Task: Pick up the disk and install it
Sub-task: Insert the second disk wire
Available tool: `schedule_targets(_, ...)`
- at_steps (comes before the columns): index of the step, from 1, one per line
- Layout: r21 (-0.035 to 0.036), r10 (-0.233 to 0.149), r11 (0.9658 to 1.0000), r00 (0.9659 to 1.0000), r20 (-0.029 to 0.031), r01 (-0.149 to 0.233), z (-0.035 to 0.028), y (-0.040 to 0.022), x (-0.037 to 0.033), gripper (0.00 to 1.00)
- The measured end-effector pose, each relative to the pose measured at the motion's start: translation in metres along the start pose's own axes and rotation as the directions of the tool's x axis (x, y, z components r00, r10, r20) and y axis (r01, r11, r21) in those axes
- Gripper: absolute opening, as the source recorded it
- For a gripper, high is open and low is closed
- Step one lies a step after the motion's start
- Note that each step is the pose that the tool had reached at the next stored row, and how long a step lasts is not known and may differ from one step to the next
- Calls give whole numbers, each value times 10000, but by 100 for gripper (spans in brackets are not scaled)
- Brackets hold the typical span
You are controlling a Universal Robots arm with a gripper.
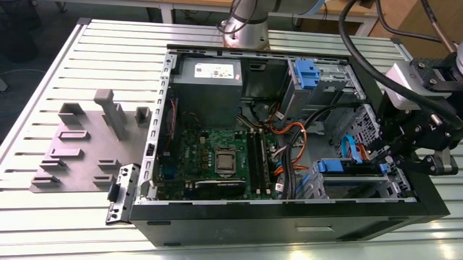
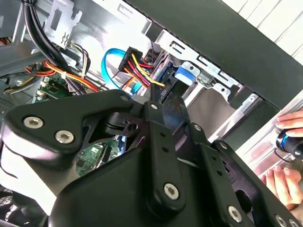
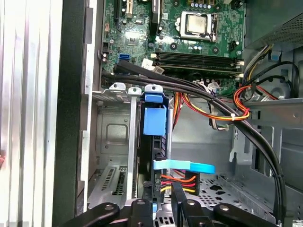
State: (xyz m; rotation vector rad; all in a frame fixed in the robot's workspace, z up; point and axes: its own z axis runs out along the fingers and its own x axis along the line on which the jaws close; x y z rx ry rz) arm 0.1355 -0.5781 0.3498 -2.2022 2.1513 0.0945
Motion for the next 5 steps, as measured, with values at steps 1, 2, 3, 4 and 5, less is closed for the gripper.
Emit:
schedule_targets(1, 0, 0, 10000, 10000, 0, 0, -1, 0, 0, 30)
schedule_targets(2, 0, 0, 10000, 10000, 0, 0, -75, 0, -7, 30)
schedule_targets(3, 0, 0, 10000, 10000, -1, 0, -150, 0, -13, 30)
schedule_targets(4, 0, 0, 10000, 10000, 0, 0, -151, 0, -13, 30)
schedule_targets(5, 0, 0, 10000, 10000, 0, 0, -151, 0, -13, 30)
